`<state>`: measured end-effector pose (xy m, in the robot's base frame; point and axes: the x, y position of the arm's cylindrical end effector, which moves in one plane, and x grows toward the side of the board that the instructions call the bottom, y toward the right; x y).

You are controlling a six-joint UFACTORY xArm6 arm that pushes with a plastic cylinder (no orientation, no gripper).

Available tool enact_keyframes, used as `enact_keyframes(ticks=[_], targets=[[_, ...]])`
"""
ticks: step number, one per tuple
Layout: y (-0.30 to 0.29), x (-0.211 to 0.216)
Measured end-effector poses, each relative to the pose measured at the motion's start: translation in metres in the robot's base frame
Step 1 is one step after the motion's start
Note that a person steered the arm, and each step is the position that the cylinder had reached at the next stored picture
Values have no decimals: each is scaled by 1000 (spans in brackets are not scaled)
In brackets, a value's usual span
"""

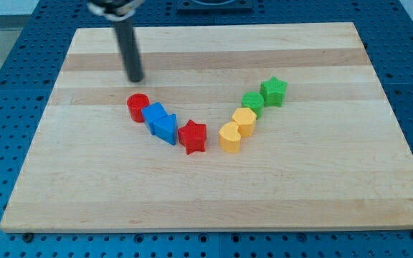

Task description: Point your arm at blue triangle

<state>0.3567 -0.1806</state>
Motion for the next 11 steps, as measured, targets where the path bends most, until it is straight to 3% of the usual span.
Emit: enact_keyframes(ticks=[1,2,3,6,9,11], targets=[[-64,73],[-83,151],[-52,179],[36,140],[60,148],[107,125]])
